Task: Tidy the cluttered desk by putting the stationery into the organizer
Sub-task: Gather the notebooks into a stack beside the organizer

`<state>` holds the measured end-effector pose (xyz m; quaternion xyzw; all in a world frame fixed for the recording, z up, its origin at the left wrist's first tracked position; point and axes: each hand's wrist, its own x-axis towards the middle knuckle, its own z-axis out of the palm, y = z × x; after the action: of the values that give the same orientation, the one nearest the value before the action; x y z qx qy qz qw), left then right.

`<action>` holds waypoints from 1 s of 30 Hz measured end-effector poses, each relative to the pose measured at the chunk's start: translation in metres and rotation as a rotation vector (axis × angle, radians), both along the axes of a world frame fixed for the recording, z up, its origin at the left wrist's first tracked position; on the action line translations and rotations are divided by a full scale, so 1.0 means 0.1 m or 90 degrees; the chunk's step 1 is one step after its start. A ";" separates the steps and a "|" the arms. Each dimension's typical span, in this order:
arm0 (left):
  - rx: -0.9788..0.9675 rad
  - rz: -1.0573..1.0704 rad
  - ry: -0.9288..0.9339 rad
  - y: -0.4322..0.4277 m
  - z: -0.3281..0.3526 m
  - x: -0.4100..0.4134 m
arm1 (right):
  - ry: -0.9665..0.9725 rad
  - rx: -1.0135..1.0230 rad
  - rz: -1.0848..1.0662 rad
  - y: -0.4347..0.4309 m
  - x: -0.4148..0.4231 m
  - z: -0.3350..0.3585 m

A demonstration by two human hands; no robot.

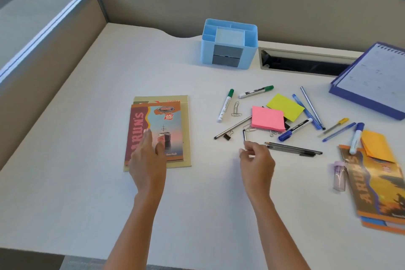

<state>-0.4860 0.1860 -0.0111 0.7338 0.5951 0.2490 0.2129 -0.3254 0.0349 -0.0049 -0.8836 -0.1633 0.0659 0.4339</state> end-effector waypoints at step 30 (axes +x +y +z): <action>-0.131 -0.521 0.015 -2.06 -0.07 1.47 | -0.049 -0.422 -0.186 -2.19 0.87 -0.12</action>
<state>-0.3393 -0.0205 -0.0185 0.8872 0.2787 0.0746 0.3599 -0.2379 -0.1840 -0.0165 -0.9921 -0.0215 0.0192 0.1225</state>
